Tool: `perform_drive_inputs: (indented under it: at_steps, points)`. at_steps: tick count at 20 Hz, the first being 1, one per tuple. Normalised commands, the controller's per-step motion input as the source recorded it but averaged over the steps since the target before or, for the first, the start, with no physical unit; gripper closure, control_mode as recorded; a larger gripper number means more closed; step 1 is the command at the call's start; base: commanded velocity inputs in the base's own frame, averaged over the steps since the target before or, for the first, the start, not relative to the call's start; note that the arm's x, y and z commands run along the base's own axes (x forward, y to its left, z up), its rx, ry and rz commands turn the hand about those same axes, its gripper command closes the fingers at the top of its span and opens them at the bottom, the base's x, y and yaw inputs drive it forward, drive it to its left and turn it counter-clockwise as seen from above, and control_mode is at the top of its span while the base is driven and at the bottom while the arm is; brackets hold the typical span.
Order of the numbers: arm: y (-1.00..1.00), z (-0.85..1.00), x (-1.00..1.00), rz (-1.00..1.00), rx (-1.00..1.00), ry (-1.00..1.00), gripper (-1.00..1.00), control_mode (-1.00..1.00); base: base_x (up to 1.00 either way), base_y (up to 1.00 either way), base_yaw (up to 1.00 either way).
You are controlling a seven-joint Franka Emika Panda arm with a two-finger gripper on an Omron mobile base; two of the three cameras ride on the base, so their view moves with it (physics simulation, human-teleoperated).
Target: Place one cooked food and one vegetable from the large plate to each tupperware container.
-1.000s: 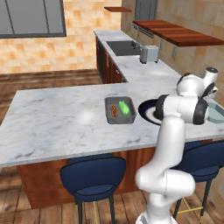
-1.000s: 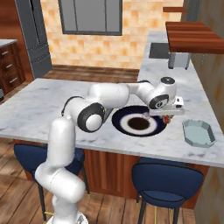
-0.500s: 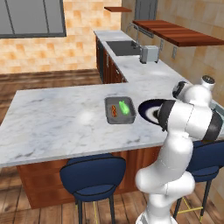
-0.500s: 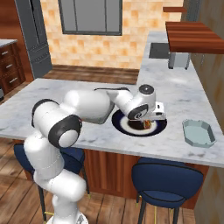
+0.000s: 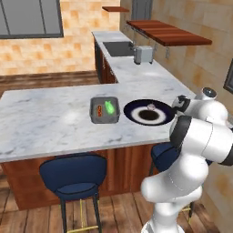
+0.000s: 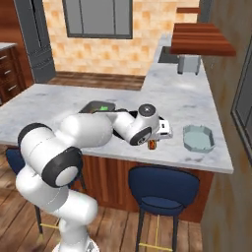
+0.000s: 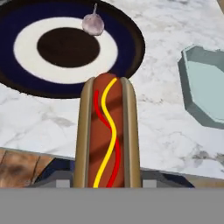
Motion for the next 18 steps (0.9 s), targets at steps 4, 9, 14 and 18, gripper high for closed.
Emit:
perform_drive_inputs:
  at_steps: [4,9,14,18]
  points:
    - [0.0,0.0,0.0,0.0,0.0,0.0,1.0,1.0,0.16,-0.96,0.0]
    - [0.0,0.0,0.0,0.0,0.0,0.0,1.0,1.0,0.75,-0.34,-0.07]
    - [0.0,0.0,0.0,0.0,0.0,0.0,1.0,1.0,-0.07,-0.54,-0.07]
    - [0.0,0.0,0.0,0.0,0.0,0.0,1.0,1.0,-0.21,0.41,0.0]
